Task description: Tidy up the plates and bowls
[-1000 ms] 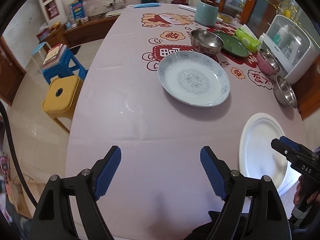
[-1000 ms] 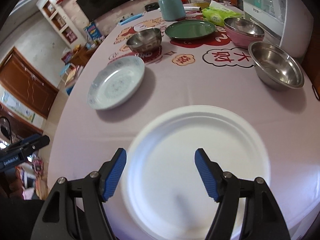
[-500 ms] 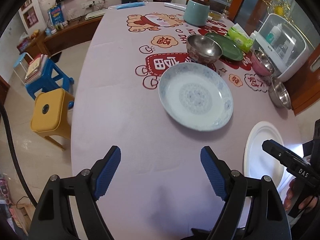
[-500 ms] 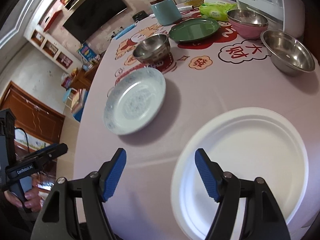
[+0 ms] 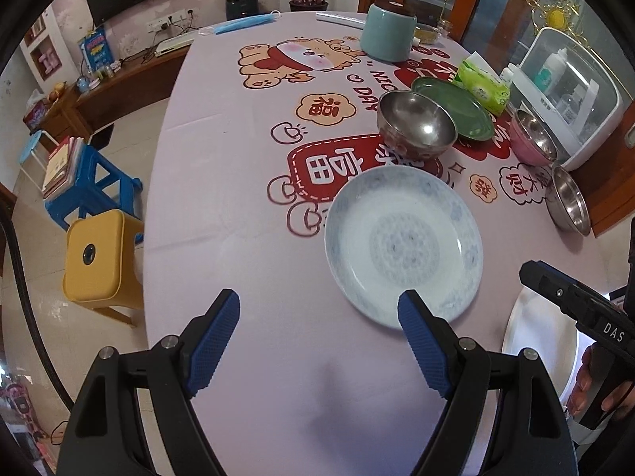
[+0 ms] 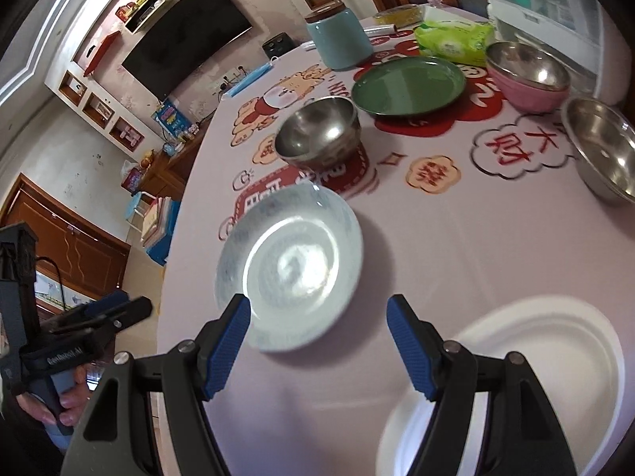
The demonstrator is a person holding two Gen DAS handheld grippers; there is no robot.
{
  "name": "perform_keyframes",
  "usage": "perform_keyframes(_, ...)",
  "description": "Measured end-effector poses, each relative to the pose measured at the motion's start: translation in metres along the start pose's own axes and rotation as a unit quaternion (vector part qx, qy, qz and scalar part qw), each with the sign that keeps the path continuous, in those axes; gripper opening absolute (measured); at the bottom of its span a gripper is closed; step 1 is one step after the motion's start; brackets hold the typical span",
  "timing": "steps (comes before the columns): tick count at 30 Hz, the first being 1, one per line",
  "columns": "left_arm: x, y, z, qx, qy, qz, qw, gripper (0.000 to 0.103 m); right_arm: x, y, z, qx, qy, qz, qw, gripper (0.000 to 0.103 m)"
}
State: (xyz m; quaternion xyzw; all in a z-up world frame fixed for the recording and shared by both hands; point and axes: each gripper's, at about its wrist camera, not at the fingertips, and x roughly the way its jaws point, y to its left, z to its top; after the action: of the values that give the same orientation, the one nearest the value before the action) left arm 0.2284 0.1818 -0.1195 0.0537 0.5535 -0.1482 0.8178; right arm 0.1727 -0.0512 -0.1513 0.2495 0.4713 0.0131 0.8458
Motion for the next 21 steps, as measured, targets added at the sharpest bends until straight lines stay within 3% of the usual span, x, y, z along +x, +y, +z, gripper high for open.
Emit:
perform_keyframes(10,0.041,0.001,0.023,0.01,0.026,-0.014,0.9995,0.081,0.041,0.001,0.012,-0.004,0.025,-0.033,0.999,0.072)
perform_keyframes(21,0.098,-0.001,0.021,0.02,0.063,-0.041,0.997,0.081,0.071,-0.02,0.006,0.044,0.05,-0.017,0.998,0.072)
